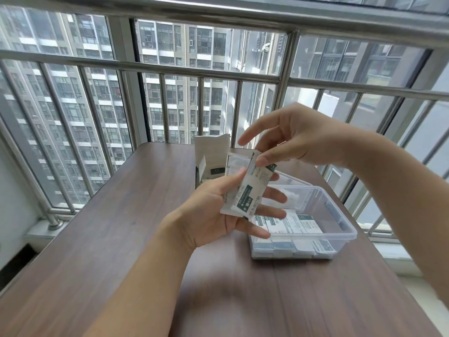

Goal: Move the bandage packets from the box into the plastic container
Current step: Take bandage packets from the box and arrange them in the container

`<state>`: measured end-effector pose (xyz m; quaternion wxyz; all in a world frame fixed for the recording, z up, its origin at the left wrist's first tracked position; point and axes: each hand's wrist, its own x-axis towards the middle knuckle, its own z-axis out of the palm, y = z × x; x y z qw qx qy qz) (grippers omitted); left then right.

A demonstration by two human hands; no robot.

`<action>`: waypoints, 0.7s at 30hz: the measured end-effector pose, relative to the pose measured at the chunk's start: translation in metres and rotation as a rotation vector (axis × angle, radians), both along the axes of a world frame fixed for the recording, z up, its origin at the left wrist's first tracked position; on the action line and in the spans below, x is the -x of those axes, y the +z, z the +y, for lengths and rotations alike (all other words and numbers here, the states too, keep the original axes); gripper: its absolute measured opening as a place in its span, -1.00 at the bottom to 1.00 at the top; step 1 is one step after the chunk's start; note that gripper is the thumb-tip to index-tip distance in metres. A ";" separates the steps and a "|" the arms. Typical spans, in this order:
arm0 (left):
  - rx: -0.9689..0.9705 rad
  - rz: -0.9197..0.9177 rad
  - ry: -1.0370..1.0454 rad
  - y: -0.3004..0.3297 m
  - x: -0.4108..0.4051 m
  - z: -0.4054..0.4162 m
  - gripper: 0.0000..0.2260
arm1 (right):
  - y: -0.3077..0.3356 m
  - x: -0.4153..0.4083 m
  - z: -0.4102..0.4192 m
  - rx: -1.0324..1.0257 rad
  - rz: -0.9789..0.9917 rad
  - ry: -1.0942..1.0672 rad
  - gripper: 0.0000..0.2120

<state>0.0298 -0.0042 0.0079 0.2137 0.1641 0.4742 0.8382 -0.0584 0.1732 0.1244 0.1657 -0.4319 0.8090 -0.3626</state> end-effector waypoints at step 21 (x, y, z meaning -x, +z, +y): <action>0.315 0.147 0.476 -0.002 0.003 0.016 -0.84 | -0.032 -0.035 -0.025 -0.167 0.384 -0.063 -0.79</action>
